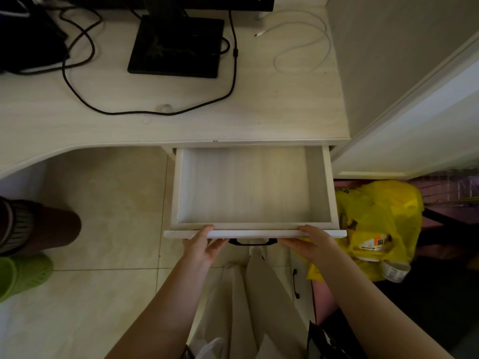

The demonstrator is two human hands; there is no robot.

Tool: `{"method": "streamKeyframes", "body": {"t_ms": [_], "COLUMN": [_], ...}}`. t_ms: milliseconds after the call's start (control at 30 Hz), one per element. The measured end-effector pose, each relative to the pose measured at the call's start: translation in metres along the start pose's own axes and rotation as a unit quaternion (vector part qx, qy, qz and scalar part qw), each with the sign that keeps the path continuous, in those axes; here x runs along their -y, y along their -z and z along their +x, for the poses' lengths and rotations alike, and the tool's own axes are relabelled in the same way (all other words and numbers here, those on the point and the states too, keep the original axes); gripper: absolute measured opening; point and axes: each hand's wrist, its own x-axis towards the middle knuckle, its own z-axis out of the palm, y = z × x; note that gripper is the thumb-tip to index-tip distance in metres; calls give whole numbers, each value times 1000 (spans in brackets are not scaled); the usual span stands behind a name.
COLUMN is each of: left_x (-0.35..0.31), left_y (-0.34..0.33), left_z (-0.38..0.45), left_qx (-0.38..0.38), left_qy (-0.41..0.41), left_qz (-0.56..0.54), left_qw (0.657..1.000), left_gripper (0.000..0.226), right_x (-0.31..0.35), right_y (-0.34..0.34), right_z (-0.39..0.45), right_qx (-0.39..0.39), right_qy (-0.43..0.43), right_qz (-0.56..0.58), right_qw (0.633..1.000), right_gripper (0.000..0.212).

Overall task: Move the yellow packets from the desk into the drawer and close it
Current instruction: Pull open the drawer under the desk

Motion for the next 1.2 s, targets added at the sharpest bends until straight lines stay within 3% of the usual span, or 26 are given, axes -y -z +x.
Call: {"method": "streamKeyframes", "body": {"t_ms": [100,200,333,467,600,733,867,1000,1133,1200], "left_x": [6,11,13,12,8,2,-7,-12,-14,-14], "left_y": [9,15,23,28,31,36,43,54,65,69], "left_z": [-5,-12,-18,-21,-30,-45,-64,-84,-100,-107], "left_qx": [0,6,1,-1,9,21,34,17,-8,-21], "left_qy": [1,6,11,9,13,20,16,-39,-119,-157], "left_qz": [4,18,34,47,59,72,99,187,223,229], "left_qw": [1000,1000,999,999,998,997,994,981,967,960], "left_gripper": [69,64,59,62,54,39,35,29,28,26], "right_x": [-4,-8,-15,-16,-25,-28,-23,-22,-25,-31], "right_y": [12,24,35,42,35,33,40,37,13,-1], "right_z": [-3,6,22,19,12,-7,-26,-40,-53,-50], "right_qx": [0,13,25,-9,-4,2,22,9,28,49], "right_qy": [-15,-49,-69,-70,7,35,46,35,110,155], "right_qz": [6,69,106,167,-12,-143,-177,-237,-370,-502], "right_qw": [1000,996,992,983,1000,989,983,971,922,849], "right_gripper": [33,6,9,57,44,23,53,24,40,45]}}
